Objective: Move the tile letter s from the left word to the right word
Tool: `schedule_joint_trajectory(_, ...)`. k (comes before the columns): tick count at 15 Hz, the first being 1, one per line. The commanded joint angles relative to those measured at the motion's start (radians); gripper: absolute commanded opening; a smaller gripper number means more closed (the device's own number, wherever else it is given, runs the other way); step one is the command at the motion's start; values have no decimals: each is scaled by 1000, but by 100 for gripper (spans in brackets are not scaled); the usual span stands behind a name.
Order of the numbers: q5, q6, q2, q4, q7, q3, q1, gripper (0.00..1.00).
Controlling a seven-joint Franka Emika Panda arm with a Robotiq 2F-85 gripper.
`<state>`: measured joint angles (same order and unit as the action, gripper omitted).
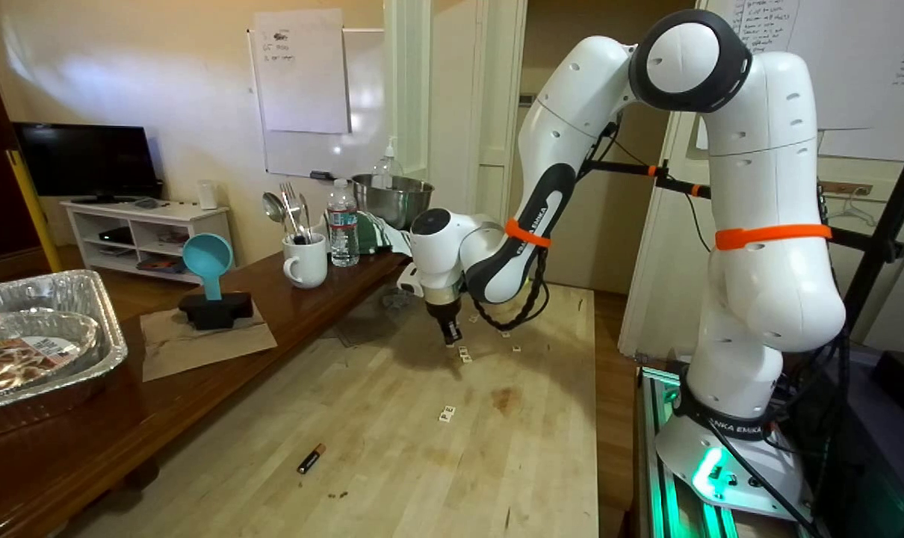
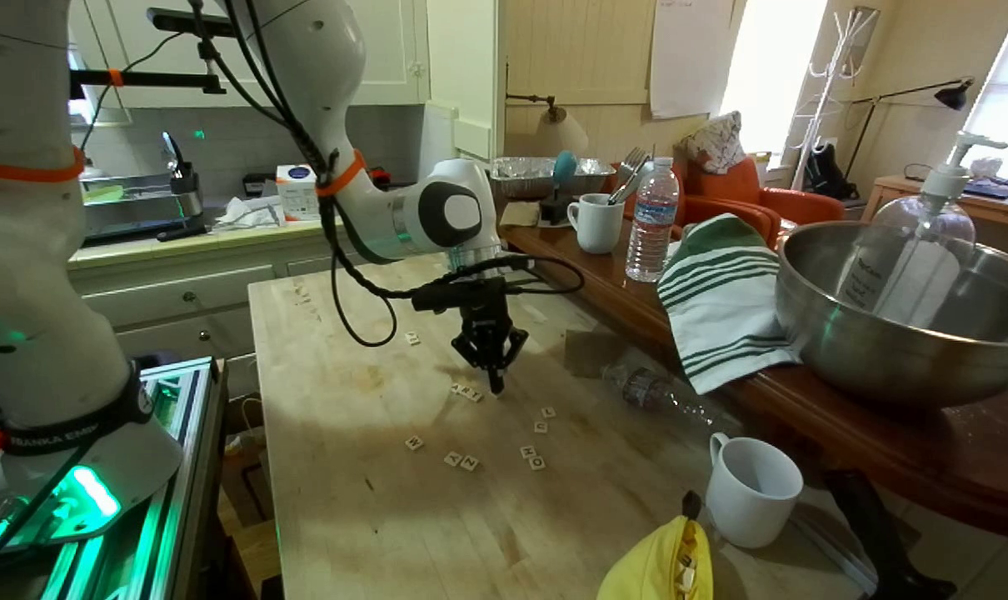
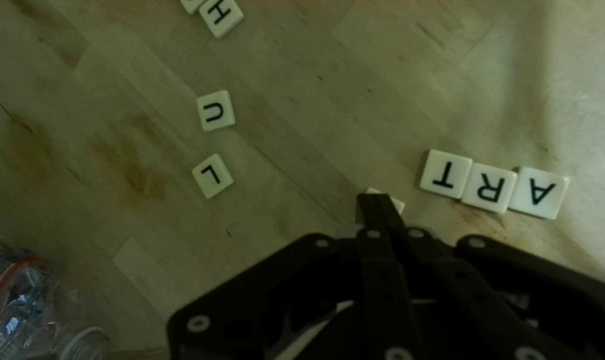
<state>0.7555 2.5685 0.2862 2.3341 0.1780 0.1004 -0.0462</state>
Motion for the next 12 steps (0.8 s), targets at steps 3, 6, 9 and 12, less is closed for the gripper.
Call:
schedule_joint_trajectory(3, 34, 57, 6, 56, -39, -9, 26, 0)
schedule_joint_trajectory(6, 33, 80, -3, 76, -36, -7, 33, 0)
schedule_joint_trajectory(9, 41, 101, -7, 89, -33, -3, 40, 0)
schedule_joint_trajectory(12, 63, 100, -12, 97, -31, -1, 39, 0)
